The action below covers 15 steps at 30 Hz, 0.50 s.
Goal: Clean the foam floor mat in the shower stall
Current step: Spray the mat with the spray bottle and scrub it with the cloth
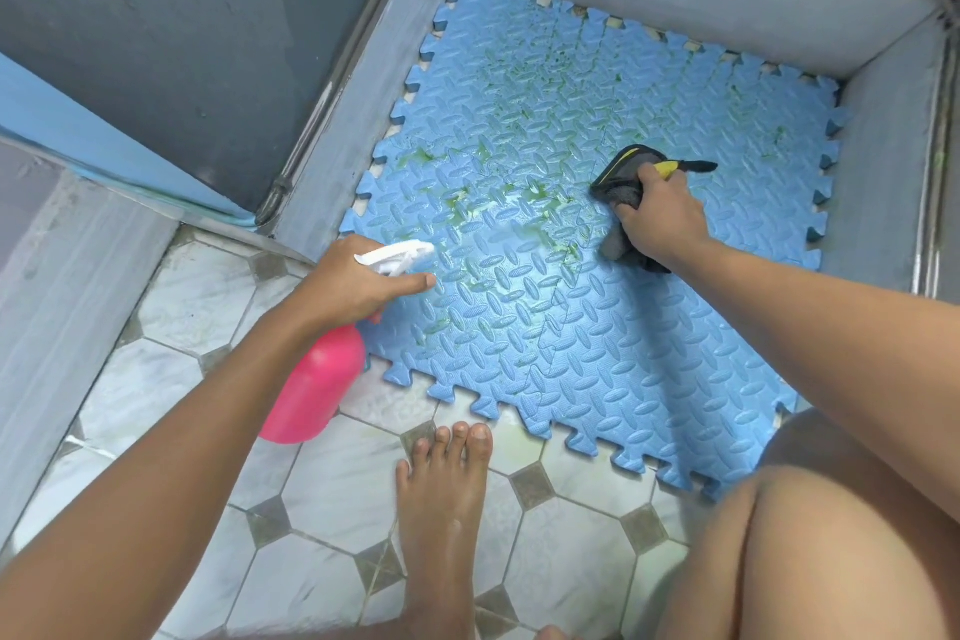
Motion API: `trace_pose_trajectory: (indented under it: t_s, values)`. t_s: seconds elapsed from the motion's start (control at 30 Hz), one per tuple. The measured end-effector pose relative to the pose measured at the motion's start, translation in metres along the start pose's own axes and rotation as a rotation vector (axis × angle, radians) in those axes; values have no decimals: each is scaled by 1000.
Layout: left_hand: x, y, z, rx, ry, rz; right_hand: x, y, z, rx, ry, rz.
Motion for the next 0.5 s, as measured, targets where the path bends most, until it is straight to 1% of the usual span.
trace_pose_trajectory:
  t_s: [0.07,0.1,0.13,0.2,0.27,0.37,0.4,0.43,0.47,0.5]
  values:
    - [8,-1,2,31,-7,-184,-1,-7,7,26,26,-33]
    - [12,-2,3,39,-21,-253,-3,-14,14,79,44,-42]
    - [17,-2,5,44,-51,-298,-8,-22,24,161,60,-34]
    - [26,-4,9,43,-112,-348,-22,-48,53,388,71,27]
    - [31,-5,14,58,-139,-337,-42,-86,82,642,44,144]
    - [28,-5,19,91,-115,-242,-79,-154,104,1014,-75,403]
    - [24,-4,21,103,-102,-217,-88,-171,106,1130,-121,452]
    - [21,-3,23,113,-88,-206,-92,-180,106,1213,-150,470]
    - [19,-4,23,120,-76,-202,-93,-179,105,1244,-147,470]
    - [19,-4,22,125,-76,-207,-90,-170,104,1224,-130,452]
Point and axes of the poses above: each hand's wrist, its own y-axis towards the middle knuckle, its own x-axis out of the back of the hand, z = x × y, the point moved 3 cm from there along y, towards the middle knuckle
